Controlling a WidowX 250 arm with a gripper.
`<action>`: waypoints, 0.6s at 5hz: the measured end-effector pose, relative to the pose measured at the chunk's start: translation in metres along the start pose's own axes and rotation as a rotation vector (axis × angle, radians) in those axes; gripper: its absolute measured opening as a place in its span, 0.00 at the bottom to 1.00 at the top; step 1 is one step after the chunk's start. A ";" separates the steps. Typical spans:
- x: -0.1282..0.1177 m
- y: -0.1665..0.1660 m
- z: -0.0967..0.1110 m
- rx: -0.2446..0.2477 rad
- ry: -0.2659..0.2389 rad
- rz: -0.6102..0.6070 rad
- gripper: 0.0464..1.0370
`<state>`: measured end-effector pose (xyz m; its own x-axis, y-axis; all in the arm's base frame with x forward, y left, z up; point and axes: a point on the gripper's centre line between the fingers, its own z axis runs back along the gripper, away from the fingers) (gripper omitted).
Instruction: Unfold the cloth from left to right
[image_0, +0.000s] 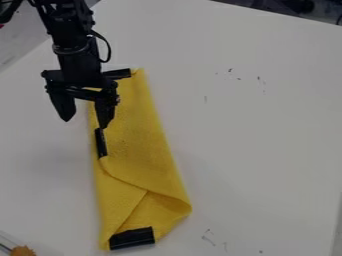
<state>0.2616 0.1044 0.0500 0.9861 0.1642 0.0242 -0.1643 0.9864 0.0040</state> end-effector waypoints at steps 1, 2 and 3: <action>-0.004 -0.001 -0.008 -0.007 0.028 0.003 0.96; -0.006 -0.010 -0.015 -0.015 0.019 0.009 0.96; -0.007 -0.015 -0.021 -0.013 0.021 0.018 0.96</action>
<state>0.2576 0.0884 0.0291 0.9833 0.1819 0.0030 -0.1819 0.9833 -0.0089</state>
